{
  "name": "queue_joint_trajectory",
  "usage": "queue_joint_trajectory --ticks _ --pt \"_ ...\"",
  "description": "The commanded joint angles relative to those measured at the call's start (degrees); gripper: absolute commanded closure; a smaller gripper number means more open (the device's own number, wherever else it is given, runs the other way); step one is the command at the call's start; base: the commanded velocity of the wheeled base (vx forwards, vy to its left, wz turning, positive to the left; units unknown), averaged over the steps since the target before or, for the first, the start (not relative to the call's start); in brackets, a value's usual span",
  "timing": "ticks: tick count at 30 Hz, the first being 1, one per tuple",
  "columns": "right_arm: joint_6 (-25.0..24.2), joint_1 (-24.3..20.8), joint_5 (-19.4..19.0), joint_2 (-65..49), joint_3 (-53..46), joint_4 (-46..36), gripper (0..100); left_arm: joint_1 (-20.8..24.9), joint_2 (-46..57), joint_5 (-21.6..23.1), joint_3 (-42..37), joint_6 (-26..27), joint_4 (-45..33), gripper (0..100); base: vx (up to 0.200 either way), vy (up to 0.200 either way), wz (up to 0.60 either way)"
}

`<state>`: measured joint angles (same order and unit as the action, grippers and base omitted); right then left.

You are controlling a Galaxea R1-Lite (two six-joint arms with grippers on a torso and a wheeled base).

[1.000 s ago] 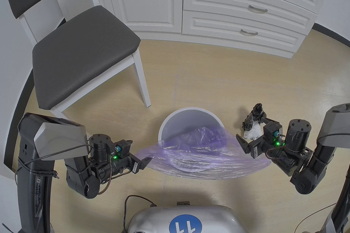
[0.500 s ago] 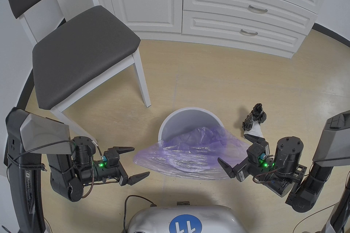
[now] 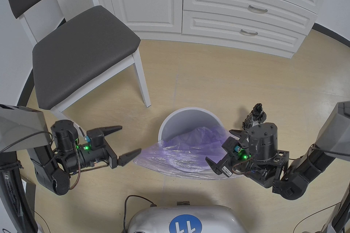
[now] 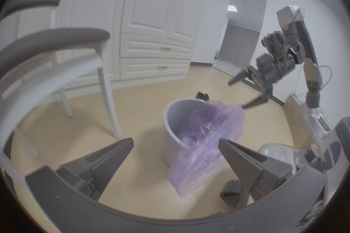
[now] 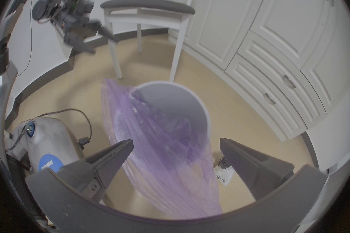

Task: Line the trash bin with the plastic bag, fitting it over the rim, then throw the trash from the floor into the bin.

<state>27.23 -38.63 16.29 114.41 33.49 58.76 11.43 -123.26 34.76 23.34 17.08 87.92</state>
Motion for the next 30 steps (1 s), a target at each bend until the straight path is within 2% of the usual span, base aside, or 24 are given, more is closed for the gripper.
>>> queue_joint_trajectory --ticks 1,5,9,11,13,17,18,20,21,22,25,30 --pt "0.89 -3.12 1.73 -8.68 17.84 -23.95 0 -6.34 14.98 -4.70 3.29 -7.06 -0.12 0 0.000 0.000 0.00" --pt "0.45 -4.43 2.26 -7.89 23.64 -35.29 0 -7.66 18.32 -3.82 3.02 -8.29 -0.12 0 0.000 0.000 0.00" --pt "2.21 -4.70 5.95 -5.78 25.22 -37.40 0 -7.57 19.55 -2.94 2.85 -9.34 -0.12 0 0.000 0.000 0.00" --pt "5.46 -4.43 6.21 -5.86 26.89 -39.42 0 -7.74 19.55 -2.32 3.02 -9.34 -0.03 0 0.000 0.000 0.00" --pt "10.38 -3.29 6.04 -6.57 28.39 -45.05 0 -8.80 19.72 -2.06 3.55 -9.43 -0.03 0 0.000 0.000 0.00" --pt "15.31 -1.89 1.73 -6.65 32.34 -52.69 0 -10.56 20.51 -1.71 4.08 -9.70 -0.03 0 0.000 0.000 0.00" --pt "16.36 -1.27 -1.87 -6.48 34.10 -56.91 0 -11.00 20.78 -1.09 4.08 -9.96 -0.03 0 0.000 0.000 0.00" --pt "17.15 -0.48 -4.95 -6.04 35.77 -61.22 0 -11.43 21.48 -0.74 3.99 -10.14 -0.03 0 0.000 0.000 0.00" --pt "17.15 -0.48 -4.95 -6.04 35.77 -61.22 0 -11.43 21.48 -0.74 3.99 -10.14 -0.03 0 0.000 0.000 0.00" --pt "18.29 -0.22 -7.41 -5.16 37.62 -65.09 0 -12.14 21.92 -0.65 3.99 -10.40 -0.03 0 0.000 0.000 0.00" --pt "18.73 0.31 -9.52 -3.67 38.14 -66.84 0 -12.58 22.01 -0.65 3.99 -10.66 -0.03 0 0.000 0.000 0.00" --pt "18.82 0.31 -10.40 0.46 38.58 -66.32 0 -12.58 22.01 -0.65 4.08 -10.66 -0.03 0 0.000 0.000 0.00"
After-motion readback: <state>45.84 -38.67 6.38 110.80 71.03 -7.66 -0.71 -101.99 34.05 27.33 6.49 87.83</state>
